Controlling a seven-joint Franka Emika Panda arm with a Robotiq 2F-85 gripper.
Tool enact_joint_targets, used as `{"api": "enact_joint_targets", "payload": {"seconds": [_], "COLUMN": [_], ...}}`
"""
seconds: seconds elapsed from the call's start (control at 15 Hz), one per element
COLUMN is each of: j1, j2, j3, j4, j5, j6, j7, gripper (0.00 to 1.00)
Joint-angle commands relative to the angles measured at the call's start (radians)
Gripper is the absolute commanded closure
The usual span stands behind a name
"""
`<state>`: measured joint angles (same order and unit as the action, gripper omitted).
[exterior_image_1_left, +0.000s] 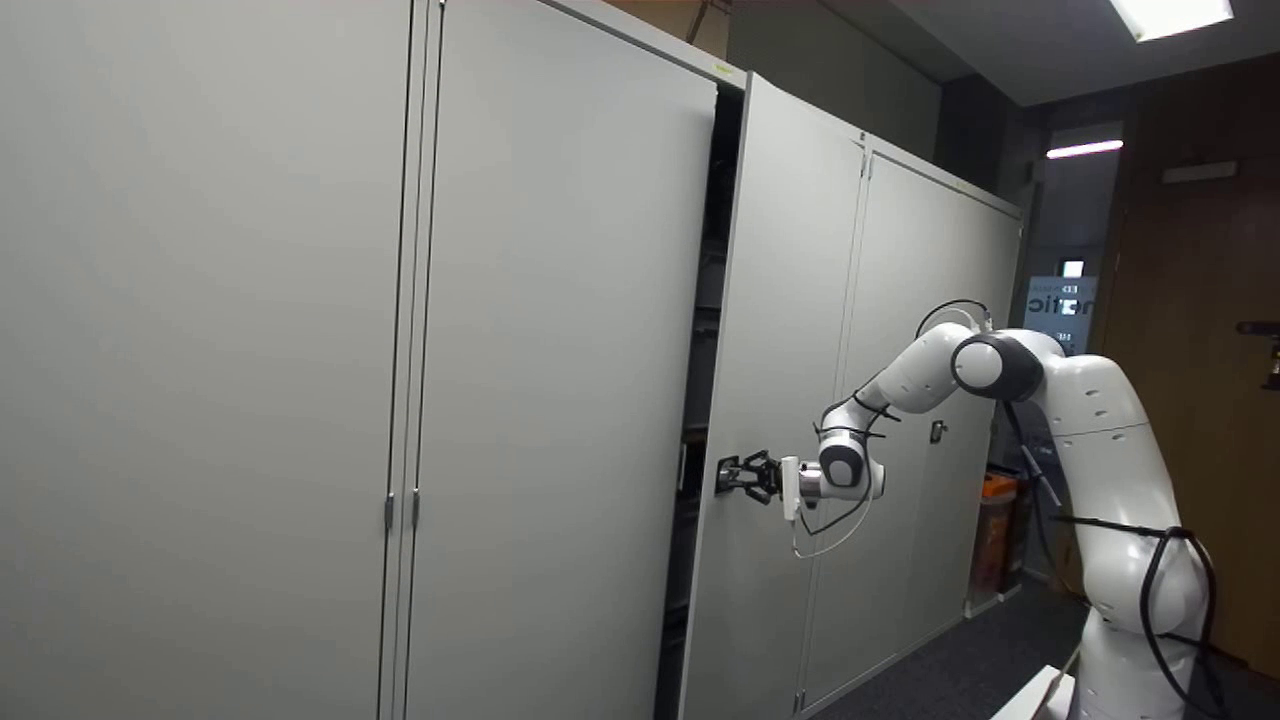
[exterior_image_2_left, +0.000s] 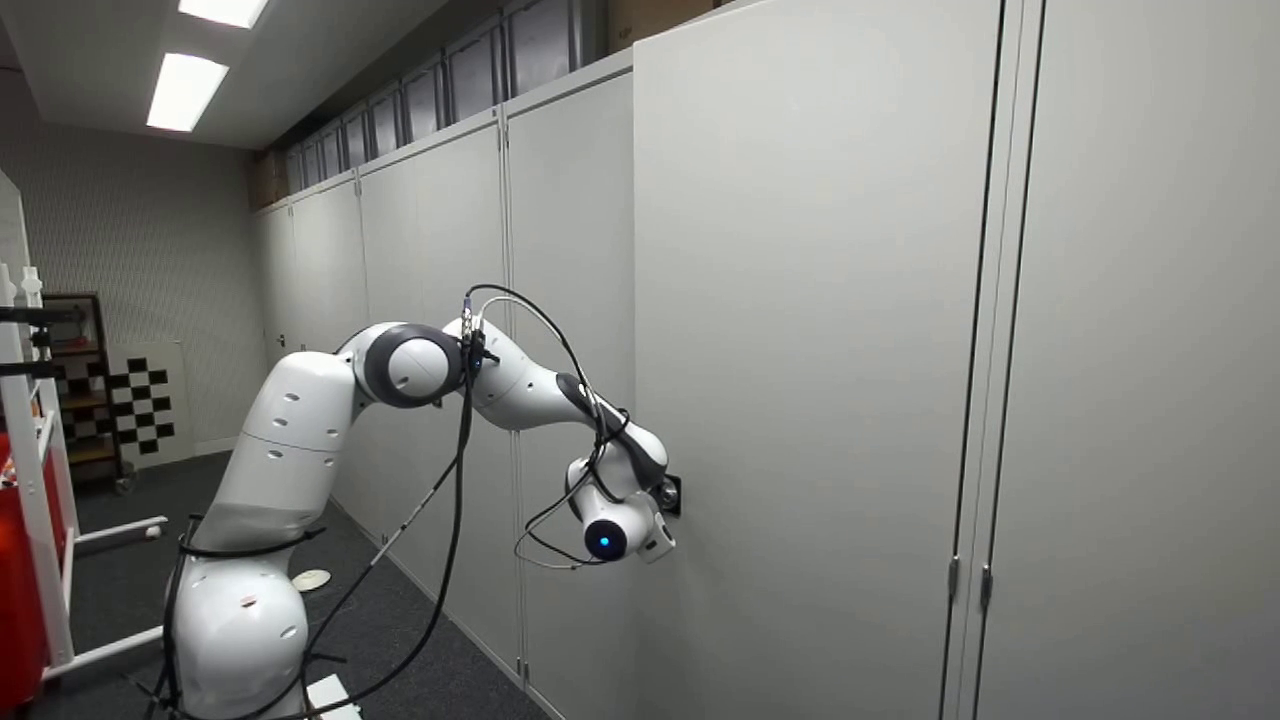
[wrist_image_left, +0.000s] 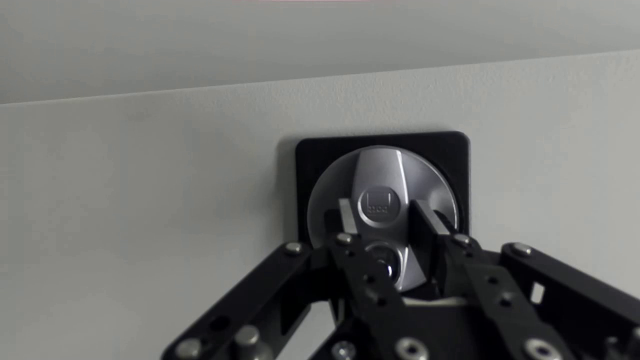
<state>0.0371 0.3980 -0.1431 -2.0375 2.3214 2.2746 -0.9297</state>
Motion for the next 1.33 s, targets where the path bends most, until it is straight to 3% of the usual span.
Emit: {"api": "enact_joint_targets", "payload": {"seconds": [0.0,1.27], "j1": [-0.021,-0.054], "j2": [-0.085,-0.177], "j3": [0.003,-0.004], "j4": [-0.089,-0.213], "j5": [-0.034,-0.062], "j6": [-0.054,-0.103], "j7": [0.001,0.0], "gripper": [0.92,0.92]}}
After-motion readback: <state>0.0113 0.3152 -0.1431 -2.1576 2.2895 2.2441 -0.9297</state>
